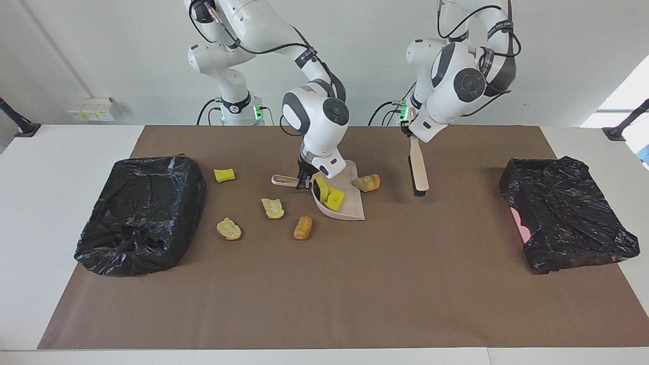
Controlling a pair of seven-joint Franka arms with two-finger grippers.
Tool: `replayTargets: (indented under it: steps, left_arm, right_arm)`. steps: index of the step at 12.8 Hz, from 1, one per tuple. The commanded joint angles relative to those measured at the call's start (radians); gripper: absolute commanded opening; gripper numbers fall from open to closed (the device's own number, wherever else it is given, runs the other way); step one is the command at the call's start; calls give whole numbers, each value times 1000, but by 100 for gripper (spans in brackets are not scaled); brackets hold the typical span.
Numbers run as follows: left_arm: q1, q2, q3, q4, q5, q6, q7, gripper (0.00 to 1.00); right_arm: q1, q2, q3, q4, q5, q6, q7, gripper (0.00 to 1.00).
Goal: Sweep and dump trash in bin
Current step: 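Brush the remaining pieces into the dustpan with the left gripper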
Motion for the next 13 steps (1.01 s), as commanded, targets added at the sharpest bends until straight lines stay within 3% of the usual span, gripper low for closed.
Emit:
replayTargets:
  steps: [1, 5, 8, 13]
  left_arm:
    - [-105, -54, 2, -165, -20, 149, -94, 0]
    - [-268, -34, 2, -193, -94, 337, -67, 0]
    - [-323, 16, 2, -183, -118, 459, 18, 0]
    - [-272, 26, 8, -106, -134, 403, 50, 0]
  right_arm:
    - [-4, -19, 3, -20, -20, -34, -30, 0]
    - [-2, -19, 3, -18, -20, -40, -29, 0]
    - [-4, -17, 3, -20, -20, -40, -27, 0]
    - [-36, -41, 3, -18, -20, -66, -58, 0]
